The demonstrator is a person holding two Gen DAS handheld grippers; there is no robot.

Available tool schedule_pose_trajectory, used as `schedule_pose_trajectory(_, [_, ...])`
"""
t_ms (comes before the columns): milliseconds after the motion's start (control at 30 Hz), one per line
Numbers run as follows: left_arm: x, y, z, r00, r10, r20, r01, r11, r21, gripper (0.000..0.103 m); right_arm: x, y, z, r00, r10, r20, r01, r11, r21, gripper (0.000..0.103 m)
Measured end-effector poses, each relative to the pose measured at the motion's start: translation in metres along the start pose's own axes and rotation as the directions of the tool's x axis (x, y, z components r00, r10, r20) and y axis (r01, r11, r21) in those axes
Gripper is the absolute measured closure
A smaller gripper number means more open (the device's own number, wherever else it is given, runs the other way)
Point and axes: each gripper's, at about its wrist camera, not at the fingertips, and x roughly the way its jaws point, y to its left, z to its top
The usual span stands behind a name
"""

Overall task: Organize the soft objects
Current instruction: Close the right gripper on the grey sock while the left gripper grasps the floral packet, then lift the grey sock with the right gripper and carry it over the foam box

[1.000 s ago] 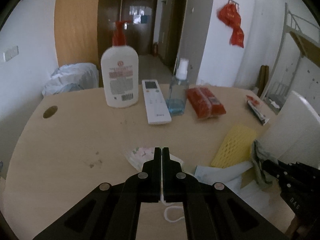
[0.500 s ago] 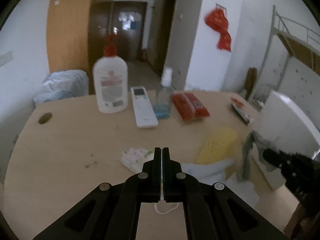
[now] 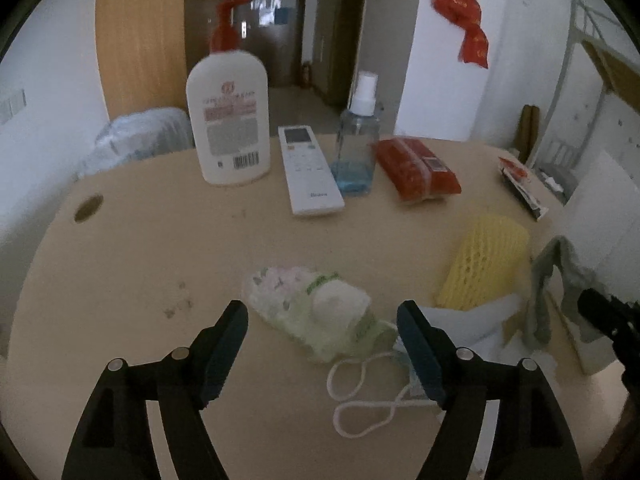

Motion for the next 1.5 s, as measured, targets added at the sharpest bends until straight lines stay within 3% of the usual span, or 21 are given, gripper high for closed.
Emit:
schedule_pose_trajectory(267, [0.023,-0.006,0.012,0.997,0.079,-0.021,-0.078,0.996,0.044,0.026,0.005,0.003,-0.001,1.000,0.025,-0.004,-0.025,1.000,-0.002,0.090])
schedule_pose_trajectory(333, [0.029,-0.003,0.013,0.994,0.099,-0.039,-0.098,0.995,0.034,0.048,0.005,0.002,-0.001,1.000,0.026,-0.005,-0.026,1.000,0.000,0.090])
schedule_pose_trajectory(400, [0.037,-0.001,0.013,0.991,0.106,-0.083,-0.103,0.994,0.038,0.058,0.005,0.002,0.000,1.000,0.025,-0.007,-0.025,1.000,0.000,0.090])
schedule_pose_trajectory(433, [0.039,0.001,0.012,0.990,0.108,-0.093,-0.105,0.994,0.036,0.067,0.005,0.002,-0.001,1.000,0.023,-0.008,-0.023,1.000,-0.001,0.090])
schedule_pose_trajectory(533, [0.039,0.000,0.011,0.990,0.103,-0.097,-0.099,0.994,0.045,0.085,0.003,0.001,0.000,1.000,0.017,-0.003,-0.017,1.000,0.001,0.090])
schedule_pose_trajectory(600, [0.034,0.002,0.011,0.991,0.108,-0.080,-0.105,0.994,0.038,0.089,0.000,0.001,0.001,1.000,0.013,0.005,-0.013,1.000,0.002,0.090])
schedule_pose_trajectory(967, [-0.032,-0.001,0.015,0.994,0.049,0.101,-0.051,0.999,0.015,0.089,-0.027,0.006,0.006,0.998,-0.021,0.064,0.022,1.000,-0.003,0.090])
schedule_pose_trajectory(1500, [-0.132,-0.015,-0.018,0.960,0.001,0.281,-0.006,1.000,0.018,0.089,-0.067,0.020,-0.001,0.990,-0.015,0.139,0.018,1.000,-0.019,0.090])
